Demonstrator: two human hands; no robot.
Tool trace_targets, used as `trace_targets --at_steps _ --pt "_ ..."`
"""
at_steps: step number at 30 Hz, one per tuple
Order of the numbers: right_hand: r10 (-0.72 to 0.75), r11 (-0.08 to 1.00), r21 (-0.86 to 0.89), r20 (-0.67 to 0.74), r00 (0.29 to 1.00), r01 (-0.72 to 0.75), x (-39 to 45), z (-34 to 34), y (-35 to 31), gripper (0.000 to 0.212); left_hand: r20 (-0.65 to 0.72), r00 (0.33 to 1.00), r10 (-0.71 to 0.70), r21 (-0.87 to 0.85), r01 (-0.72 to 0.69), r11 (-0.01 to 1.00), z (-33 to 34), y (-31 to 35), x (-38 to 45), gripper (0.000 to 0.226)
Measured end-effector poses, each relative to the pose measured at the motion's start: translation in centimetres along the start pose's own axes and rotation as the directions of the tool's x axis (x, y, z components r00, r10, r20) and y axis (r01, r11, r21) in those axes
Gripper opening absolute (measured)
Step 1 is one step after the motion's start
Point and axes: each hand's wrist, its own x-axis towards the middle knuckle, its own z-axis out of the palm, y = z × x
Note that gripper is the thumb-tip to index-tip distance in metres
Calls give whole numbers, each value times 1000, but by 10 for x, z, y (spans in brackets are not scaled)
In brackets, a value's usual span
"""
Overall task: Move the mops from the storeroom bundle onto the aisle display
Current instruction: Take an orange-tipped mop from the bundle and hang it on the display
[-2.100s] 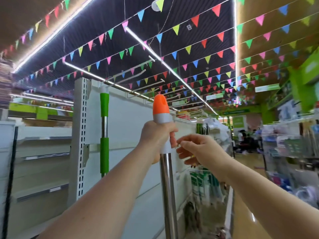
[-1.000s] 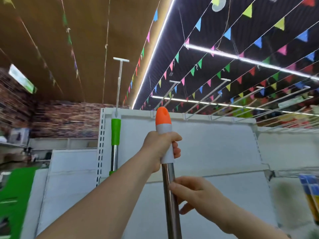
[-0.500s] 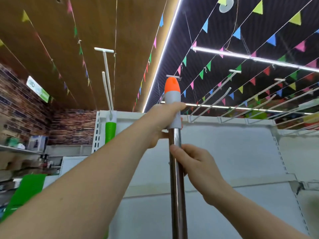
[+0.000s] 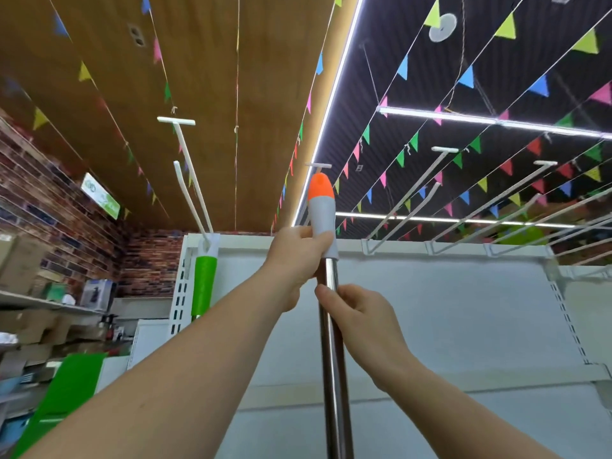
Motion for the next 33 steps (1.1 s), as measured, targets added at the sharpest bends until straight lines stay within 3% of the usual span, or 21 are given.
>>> trace_targets --at_steps 5,9,13,19,29,33 --pt "1 1000 22 42 999 -2 1 0 3 46 -27 1000 10 -33 -11 999 -3 -5 1 6" --pt "31 999 19 90 995 -33 4 -1 12 45 -36 999 -24 -2 24 1000 1 -13 5 25" --pt "56 998 7 154 987 -58 6 1 20 41 -30 999 -42 -12 42 999 1 -21 7 10" --pt "71 997 17 166 984 -75 7 4 23 40 -88 996 -32 17 34 999 1 -29 12 27" --pt "239 971 -74 272 932 -228 21 24 39 34 -88 992 -92 74 99 992 -8 -63 24 40" --pt "308 946 -194 292 905 -259 33 27 39 42 -66 992 -109 121 117 986 -13 -71 32 42"
